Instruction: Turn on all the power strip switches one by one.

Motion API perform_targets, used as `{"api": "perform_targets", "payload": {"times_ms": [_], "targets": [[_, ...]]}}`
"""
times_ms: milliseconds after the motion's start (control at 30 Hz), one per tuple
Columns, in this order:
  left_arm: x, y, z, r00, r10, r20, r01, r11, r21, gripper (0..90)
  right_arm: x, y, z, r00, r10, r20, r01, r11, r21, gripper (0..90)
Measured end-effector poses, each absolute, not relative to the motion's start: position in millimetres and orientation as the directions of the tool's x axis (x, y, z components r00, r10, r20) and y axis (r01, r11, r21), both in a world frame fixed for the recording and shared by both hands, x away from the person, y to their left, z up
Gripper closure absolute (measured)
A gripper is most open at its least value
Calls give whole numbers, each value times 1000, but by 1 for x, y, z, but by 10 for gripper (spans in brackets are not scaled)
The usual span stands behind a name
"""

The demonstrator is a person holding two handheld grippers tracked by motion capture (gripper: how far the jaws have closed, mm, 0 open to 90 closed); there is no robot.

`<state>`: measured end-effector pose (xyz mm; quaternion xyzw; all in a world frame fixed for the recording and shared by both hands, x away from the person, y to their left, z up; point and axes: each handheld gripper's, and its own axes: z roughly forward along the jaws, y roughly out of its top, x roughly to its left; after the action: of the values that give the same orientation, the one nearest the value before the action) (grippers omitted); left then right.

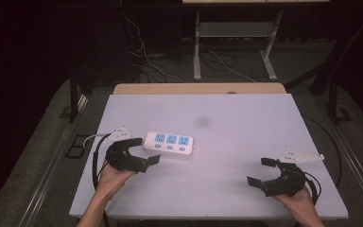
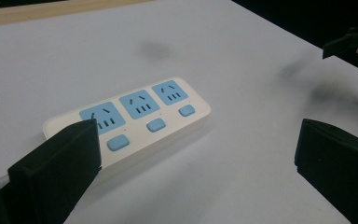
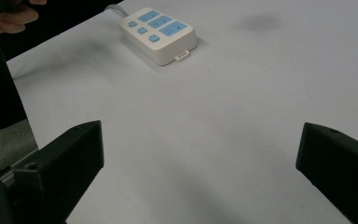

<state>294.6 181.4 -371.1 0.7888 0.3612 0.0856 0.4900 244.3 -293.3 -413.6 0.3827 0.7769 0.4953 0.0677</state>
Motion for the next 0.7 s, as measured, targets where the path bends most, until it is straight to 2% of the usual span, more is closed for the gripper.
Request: {"api": "perform_targets", "payload": {"times_ms": [700], "targets": [[323,185,-360,714,672,-196,515,-314,797,0,244,-293,-414,-699,661,273,528,219,821,6]]}}
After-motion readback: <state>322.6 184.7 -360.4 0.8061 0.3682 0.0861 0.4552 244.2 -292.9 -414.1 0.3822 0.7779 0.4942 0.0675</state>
